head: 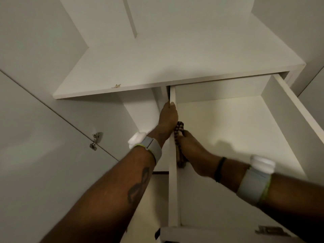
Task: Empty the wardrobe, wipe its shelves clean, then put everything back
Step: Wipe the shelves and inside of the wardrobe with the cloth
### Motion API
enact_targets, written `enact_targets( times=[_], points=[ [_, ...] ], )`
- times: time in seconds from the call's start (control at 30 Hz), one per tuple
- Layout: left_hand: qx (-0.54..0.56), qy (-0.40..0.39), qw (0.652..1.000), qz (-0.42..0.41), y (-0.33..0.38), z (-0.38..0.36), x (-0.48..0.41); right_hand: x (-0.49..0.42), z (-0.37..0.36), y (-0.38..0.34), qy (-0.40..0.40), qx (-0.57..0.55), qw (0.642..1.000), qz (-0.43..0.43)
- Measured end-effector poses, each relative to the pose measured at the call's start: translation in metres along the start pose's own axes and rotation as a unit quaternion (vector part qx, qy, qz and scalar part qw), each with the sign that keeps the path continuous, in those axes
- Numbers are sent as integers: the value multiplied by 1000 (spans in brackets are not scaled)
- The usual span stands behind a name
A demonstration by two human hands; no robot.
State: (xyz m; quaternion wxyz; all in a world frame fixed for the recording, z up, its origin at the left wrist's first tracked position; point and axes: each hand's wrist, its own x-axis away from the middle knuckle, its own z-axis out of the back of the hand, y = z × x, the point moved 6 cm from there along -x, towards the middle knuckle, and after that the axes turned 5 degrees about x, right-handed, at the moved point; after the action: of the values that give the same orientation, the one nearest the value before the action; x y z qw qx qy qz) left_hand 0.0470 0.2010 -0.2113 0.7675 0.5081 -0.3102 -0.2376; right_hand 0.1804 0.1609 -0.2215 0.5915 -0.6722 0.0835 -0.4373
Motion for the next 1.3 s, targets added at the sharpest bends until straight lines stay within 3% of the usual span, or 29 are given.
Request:
enact_targets(
  times=[0.1, 0.2, 0.37, 0.5, 0.63, 0.8, 0.93, 1.0, 1.03, 1.1, 1.13, 1.17, 1.23, 1.3],
  points=[
    [30, -2, 1000, 8, -16, 4, 25, -8, -3, -7, 19, 40, 999, 14],
    [31, -3, 1000, -1, -22, 7, 34, 24, -4, 1, -17, 110, 993, -29],
    [-2, -1, 1000, -23, -11, 9, 31, 105, -21, 41, -182, 222, 946, -154],
    [13, -2, 1000, -26, -13, 9, 36, 97, -23, 34, -99, 135, 967, -191],
    [23, -2, 1000, -20, -14, 11, 31, 99, -37, 27, -32, 256, 958, -122],
    [5, -2, 999, -32, -9, 10, 31, 137, -29, 19, -127, 299, 944, -54],
    [-70, -6, 994, -79, -7, 9, 39, 141, -8, 16, -96, 288, 952, -41],
    [-157, 10, 975, -158, 1, 6, 44, 146, 15, 12, -83, 235, 966, -64],
    [-233, 25, 949, -212, 8, 0, 44, 145, 33, 7, -83, 196, 974, -79],
    [-392, 53, 848, -352, 11, -12, 47, 142, 54, -2, -81, 120, 985, -98],
    [-455, 44, 795, -399, 15, -27, 48, 138, 77, -9, -58, 116, 987, -97],
    [-502, 18, 763, -407, 16, -36, 50, 130, 95, -14, -31, 124, 988, -90],
    [-541, -87, 770, -325, 17, -65, 45, 111, 138, -35, 43, 207, 976, -46],
    [-546, -172, 781, -249, 22, -95, 45, 91, 177, -62, 137, 360, 922, 29]
  ],
)
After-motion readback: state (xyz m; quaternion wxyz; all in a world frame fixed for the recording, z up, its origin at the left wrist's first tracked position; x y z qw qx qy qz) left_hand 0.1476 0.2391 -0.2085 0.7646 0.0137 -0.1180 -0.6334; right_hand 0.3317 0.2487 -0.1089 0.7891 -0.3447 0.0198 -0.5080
